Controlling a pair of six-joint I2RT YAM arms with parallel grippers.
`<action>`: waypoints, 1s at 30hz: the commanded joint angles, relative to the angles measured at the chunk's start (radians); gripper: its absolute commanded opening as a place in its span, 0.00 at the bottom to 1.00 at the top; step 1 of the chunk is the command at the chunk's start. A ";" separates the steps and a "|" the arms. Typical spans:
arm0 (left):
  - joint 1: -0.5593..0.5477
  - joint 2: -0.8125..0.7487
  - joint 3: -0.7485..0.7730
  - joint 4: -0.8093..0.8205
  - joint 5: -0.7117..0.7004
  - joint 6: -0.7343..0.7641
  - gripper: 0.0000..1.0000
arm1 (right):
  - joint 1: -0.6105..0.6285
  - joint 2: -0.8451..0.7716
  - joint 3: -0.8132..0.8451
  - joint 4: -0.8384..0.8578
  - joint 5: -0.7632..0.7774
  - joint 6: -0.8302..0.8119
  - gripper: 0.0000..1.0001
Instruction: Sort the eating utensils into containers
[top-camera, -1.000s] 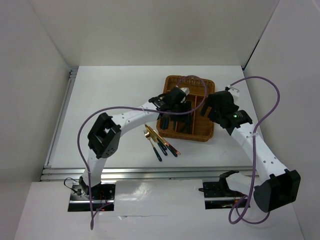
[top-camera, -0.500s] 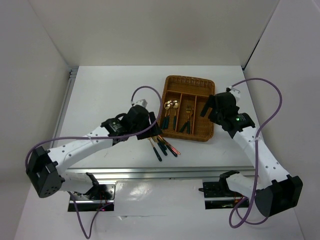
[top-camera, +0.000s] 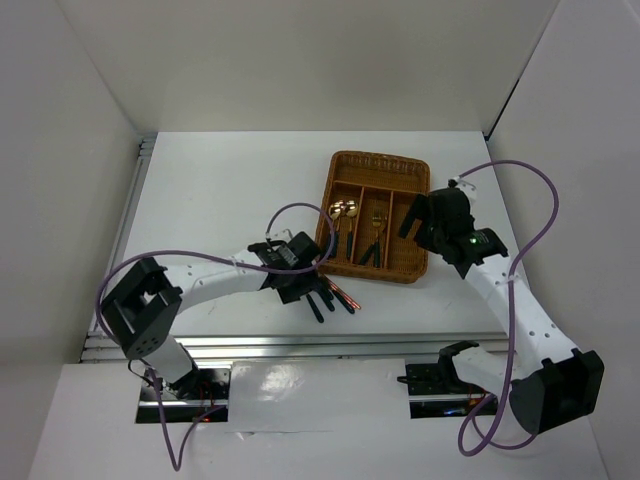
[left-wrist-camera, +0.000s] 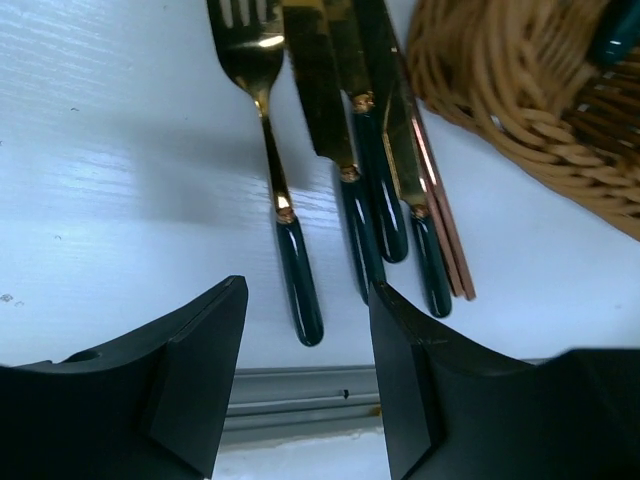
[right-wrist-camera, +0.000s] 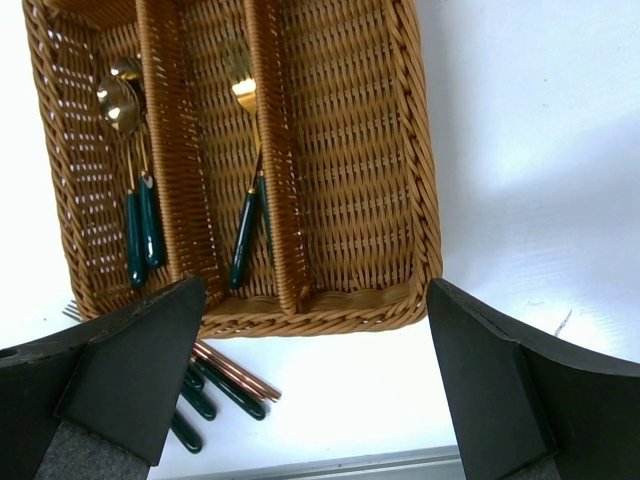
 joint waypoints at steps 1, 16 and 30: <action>-0.007 0.020 0.037 -0.019 -0.028 -0.056 0.64 | -0.006 -0.023 -0.014 0.040 0.005 -0.014 1.00; -0.017 0.161 0.074 -0.074 -0.062 -0.079 0.52 | -0.006 -0.005 -0.023 0.040 0.024 -0.014 1.00; -0.017 0.215 0.076 -0.116 -0.042 -0.062 0.00 | -0.006 -0.023 -0.023 0.040 0.024 -0.014 1.00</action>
